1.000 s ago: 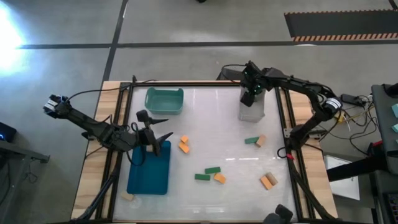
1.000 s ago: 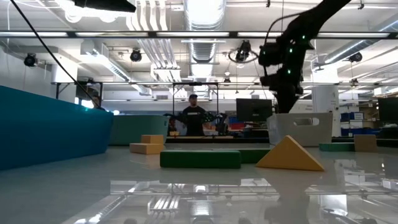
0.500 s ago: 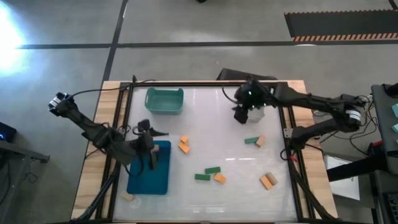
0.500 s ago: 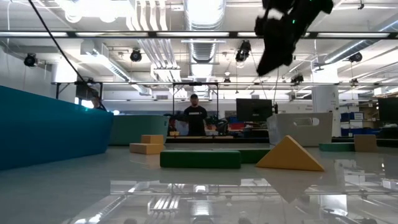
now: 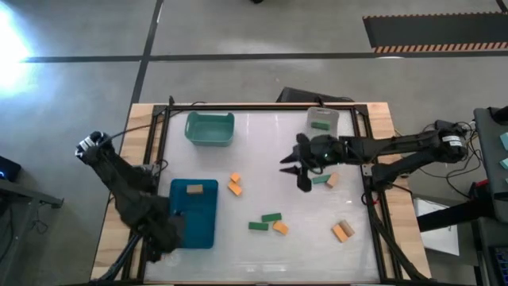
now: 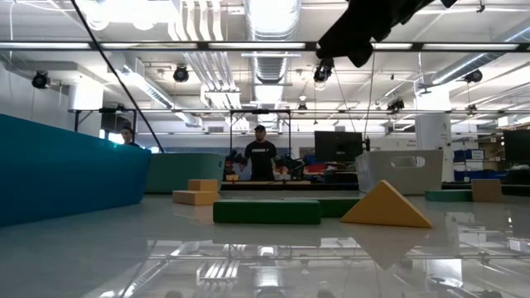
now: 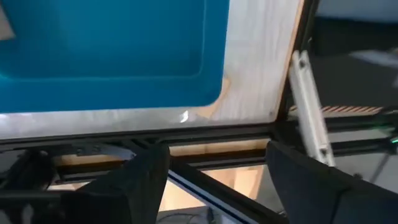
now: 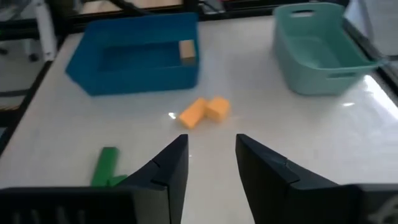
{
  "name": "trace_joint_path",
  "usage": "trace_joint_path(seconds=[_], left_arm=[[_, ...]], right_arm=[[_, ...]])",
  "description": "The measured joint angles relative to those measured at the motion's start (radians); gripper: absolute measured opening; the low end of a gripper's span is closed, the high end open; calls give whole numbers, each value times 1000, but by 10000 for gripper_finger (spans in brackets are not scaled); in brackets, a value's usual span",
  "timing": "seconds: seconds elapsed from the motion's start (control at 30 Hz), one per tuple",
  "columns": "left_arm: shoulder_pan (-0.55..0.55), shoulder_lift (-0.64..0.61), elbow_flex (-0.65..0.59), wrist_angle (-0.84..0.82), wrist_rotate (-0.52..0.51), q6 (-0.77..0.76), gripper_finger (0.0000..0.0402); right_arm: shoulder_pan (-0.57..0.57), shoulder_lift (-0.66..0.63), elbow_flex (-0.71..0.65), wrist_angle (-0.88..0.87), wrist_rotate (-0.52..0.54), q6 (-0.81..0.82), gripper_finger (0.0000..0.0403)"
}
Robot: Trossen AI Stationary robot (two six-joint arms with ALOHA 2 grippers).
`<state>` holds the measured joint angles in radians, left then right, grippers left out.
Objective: Sort & place blocks by color
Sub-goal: Put the light brown block into the blue bin
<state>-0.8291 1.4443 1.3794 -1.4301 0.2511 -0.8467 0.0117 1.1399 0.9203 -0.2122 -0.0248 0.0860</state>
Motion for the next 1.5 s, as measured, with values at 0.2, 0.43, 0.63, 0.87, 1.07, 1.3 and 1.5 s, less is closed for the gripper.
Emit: trace_joint_path(seconds=[0.2, 0.43, 0.63, 0.87, 1.07, 1.3, 1.5], left_arm=[[-157, 28, -64, 58, -1, -129, 235], [-312, 29, -123, 64, -22, -245, 213], [-327, 29, -151, 102, -43, -247, 212], [-327, 33, -151, 197, -84, -251, 212], [-327, 33, -153, 199, -127, -300, 211], [-330, 33, -199, 191, -126, -300, 197], [-325, 33, -284, 196, -129, -299, 138]], right_arm=[[74, 60, 0, 52, -1, 1, 118], [114, 79, 0, 134, 2, 35, 118], [153, 79, 0, 151, 1, 84, 118], [217, 79, 0, 150, 48, 126, 118], [290, 79, 0, 150, 133, 125, 118], [349, 79, 0, 150, 213, 142, 118], [375, 79, 0, 150, 237, 150, 118]])
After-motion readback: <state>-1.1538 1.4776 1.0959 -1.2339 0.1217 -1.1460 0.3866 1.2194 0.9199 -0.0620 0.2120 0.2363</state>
